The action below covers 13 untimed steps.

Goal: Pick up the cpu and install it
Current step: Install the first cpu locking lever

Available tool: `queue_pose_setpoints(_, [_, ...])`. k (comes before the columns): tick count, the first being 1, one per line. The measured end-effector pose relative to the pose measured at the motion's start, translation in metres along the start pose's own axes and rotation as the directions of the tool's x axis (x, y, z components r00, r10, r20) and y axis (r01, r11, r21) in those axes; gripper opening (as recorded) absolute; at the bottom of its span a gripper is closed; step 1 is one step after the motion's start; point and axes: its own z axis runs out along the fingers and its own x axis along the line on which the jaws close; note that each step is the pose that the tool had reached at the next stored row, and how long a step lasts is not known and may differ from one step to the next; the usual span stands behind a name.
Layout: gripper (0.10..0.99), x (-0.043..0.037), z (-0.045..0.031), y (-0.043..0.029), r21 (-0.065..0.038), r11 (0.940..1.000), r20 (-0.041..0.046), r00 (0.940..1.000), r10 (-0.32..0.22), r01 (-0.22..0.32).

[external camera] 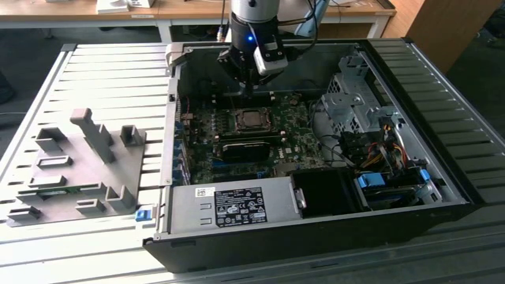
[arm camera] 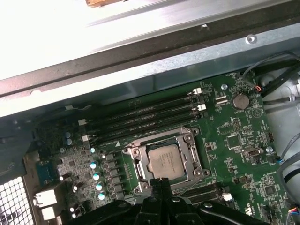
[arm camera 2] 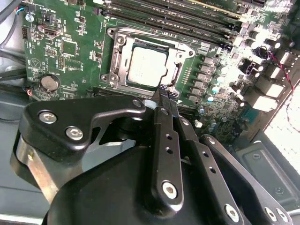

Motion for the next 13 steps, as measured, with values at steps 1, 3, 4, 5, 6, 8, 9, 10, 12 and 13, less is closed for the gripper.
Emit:
queue_pose_setpoints(1, [0.106,0.0000,0.0000,0.0000,0.000,1.0000,-0.0001,1.0000,-0.004,0.004])
queue_pose_setpoints(3, [0.106,0.0000,0.0000,0.0000,0.000,0.9999,-0.0003,0.9999,-0.013,0.013])
queue_pose_setpoints(4, [0.106,0.0000,0.0000,0.0000,0.000,0.9998,-0.0005,0.9998,-0.017,0.017])
queue_pose_setpoints(5, [0.106,0.0000,0.0000,0.0000,0.000,0.9998,-0.0006,0.9998,-0.022,0.022])
queue_pose_setpoints(6, [0.106,0.0000,0.0000,0.0000,0.000,0.9997,-0.0007,0.9997,-0.026,0.026])
queue_pose_setpoints(8, [0.106,0.0000,0.0000,0.0000,0.000,0.9992,-0.0010,0.9992,-0.039,0.039])
queue_pose_setpoints(9, [0.106,0.0000,0.0000,0.0000,0.001,0.9987,-0.0014,0.9987,-0.051,0.051])
queue_pose_setpoints(10, [0.106,0.0000,0.0000,0.0000,0.001,0.9977,-0.0018,0.9977,-0.067,0.067])
queue_pose_setpoints(12, [0.106,0.0000,0.0002,0.0000,0.001,0.9948,-0.0028,0.9948,-0.101,0.101])
queue_pose_setpoints(13, [0.106,0.0000,0.0002,0.0000,0.002,0.9928,-0.0033,0.9928,-0.119,0.119])
